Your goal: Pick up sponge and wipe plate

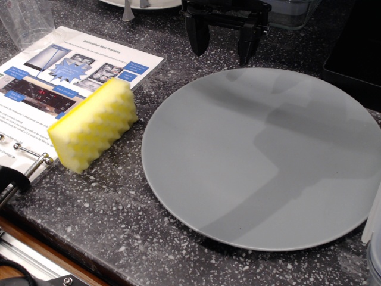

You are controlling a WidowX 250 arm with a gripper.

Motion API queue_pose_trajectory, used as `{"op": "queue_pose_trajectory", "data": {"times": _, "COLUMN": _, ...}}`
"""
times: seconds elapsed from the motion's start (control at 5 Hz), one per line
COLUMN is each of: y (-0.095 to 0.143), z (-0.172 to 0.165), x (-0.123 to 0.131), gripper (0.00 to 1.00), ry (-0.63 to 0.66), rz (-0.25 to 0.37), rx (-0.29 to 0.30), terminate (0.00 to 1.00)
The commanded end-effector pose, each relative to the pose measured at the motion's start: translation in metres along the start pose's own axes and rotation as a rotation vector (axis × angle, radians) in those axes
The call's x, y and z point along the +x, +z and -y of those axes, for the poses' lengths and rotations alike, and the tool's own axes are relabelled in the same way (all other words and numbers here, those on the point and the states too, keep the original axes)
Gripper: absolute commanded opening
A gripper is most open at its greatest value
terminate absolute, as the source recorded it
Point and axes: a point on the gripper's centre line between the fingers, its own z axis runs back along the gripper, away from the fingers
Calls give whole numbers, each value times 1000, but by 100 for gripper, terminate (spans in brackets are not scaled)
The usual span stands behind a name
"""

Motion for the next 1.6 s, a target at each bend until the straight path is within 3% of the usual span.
{"op": "queue_pose_trajectory", "data": {"times": 0.0, "y": 0, "z": 0, "x": 0, "gripper": 100, "ry": 0, "rz": 0, "rx": 0, "terminate": 0}}
{"op": "queue_pose_trajectory", "data": {"times": 0.2, "y": 16, "z": -27, "x": -22, "gripper": 100, "ry": -36, "rz": 36, "rx": -26, "terminate": 0}}
{"op": "queue_pose_trajectory", "data": {"times": 0.6, "y": 30, "z": -65, "x": -39, "gripper": 100, "ry": -95, "rz": 53, "rx": -14, "terminate": 0}}
{"op": "queue_pose_trajectory", "data": {"times": 0.8, "y": 28, "z": -79, "x": -46, "gripper": 100, "ry": -109, "rz": 30, "rx": -18, "terminate": 0}}
{"op": "queue_pose_trajectory", "data": {"times": 1.4, "y": 7, "z": -103, "x": -68, "gripper": 100, "ry": -149, "rz": 54, "rx": 38, "terminate": 0}}
